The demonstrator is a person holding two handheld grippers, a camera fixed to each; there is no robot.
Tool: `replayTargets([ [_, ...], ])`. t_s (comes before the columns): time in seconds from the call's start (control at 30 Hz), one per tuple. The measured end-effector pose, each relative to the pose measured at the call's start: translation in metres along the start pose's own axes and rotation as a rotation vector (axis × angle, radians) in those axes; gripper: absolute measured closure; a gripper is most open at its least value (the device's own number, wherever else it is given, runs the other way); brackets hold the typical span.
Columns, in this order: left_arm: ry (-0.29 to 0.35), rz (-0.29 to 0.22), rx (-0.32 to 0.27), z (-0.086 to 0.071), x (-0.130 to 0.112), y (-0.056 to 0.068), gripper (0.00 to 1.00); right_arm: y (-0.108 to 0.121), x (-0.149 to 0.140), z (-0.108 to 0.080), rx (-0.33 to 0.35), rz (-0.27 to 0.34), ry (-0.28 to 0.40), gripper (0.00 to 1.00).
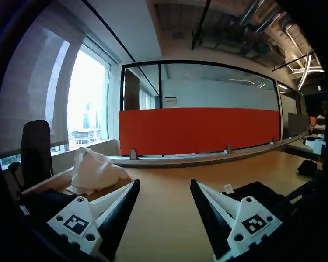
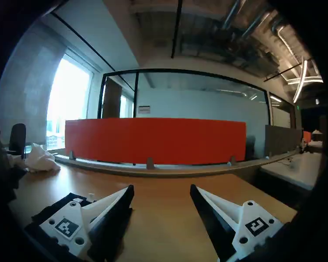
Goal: Fold towel
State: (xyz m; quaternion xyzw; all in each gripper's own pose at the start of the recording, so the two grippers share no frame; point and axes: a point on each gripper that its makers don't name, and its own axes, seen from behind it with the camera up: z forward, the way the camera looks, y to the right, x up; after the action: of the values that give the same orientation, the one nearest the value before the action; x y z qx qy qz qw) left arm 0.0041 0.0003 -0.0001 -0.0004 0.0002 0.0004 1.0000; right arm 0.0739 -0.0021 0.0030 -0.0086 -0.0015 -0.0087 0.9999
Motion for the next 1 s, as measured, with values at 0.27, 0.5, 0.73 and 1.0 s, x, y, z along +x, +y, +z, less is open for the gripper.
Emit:
replayTargets([
  [0.27,0.005,0.010,-0.001,-0.002,0.061,-0.003,0.15,0.003,0.051,-0.002,-0.017,0.009,-0.025,0.00],
  [0.5,-0.002,0.012,-0.003,-0.001,0.100,-0.006,0.15,0.007,0.089,-0.005,-0.032,0.008,-0.036,0.00],
  [0.73,-0.021,0.026,-0.020,0.001,0.116,-0.006,0.15,0.008,0.108,-0.006,-0.020,0.001,-0.050,0.01],
  [1.0,-0.071,0.078,-0.084,-0.002,0.117,0.002,0.15,-0.006,0.113,-0.008,0.057,-0.041,-0.091,0.00],
])
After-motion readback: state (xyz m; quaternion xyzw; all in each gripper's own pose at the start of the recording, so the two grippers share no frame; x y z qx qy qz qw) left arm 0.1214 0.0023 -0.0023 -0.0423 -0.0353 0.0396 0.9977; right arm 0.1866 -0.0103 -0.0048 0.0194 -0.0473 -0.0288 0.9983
